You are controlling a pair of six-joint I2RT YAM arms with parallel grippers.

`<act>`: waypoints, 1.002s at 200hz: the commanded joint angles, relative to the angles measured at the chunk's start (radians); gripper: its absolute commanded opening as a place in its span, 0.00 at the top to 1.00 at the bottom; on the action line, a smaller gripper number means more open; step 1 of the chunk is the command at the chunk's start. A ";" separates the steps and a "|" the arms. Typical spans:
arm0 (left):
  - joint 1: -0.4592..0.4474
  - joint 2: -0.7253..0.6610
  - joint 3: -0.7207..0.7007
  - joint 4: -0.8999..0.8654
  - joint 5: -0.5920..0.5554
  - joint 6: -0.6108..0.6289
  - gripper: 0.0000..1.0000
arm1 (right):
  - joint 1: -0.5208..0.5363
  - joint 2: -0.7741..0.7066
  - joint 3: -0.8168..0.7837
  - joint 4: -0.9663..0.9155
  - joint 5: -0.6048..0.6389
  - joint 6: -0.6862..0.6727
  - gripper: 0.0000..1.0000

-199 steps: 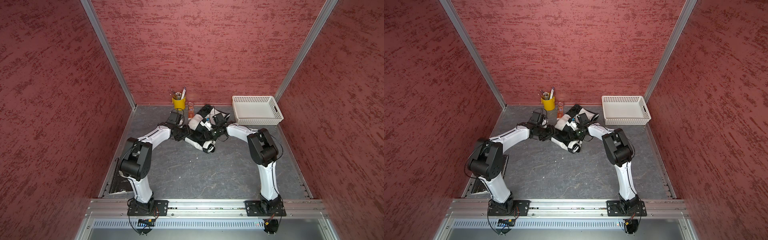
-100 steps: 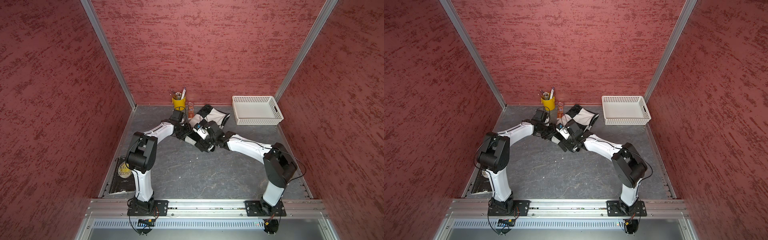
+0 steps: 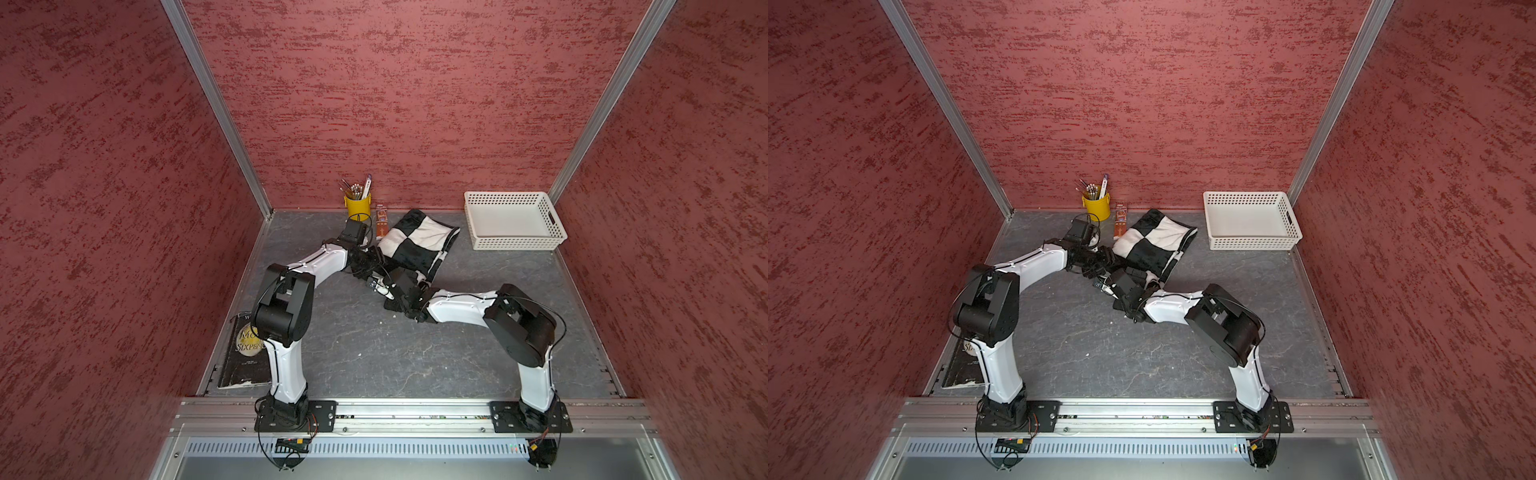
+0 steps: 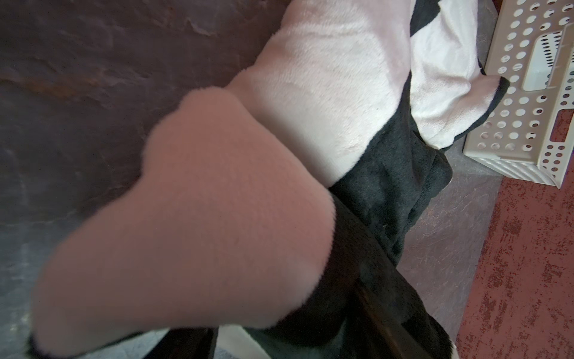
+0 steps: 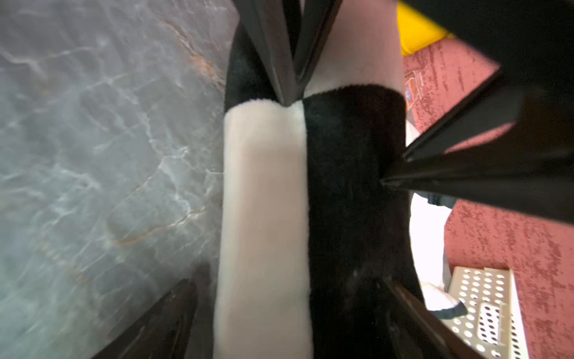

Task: Roll up the pillowcase
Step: Roll the pillowcase at the center of the board.

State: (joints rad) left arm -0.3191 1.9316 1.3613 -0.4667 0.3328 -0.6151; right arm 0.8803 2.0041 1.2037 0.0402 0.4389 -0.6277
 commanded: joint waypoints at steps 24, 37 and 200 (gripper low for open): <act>0.007 -0.001 -0.018 0.009 0.005 -0.002 0.32 | -0.016 0.035 -0.001 -0.015 0.030 0.023 0.48; 0.023 -0.019 -0.019 0.009 0.021 -0.011 0.30 | -0.020 0.043 -0.001 -0.056 0.010 0.060 0.66; 0.272 -0.643 -0.464 0.093 -0.040 -0.016 0.00 | -0.106 -0.051 0.154 -0.453 -0.881 0.605 1.00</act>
State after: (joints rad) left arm -0.0513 1.3636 0.9512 -0.4515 0.2905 -0.6308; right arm 0.8238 1.9316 1.3235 -0.3424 -0.1867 -0.1467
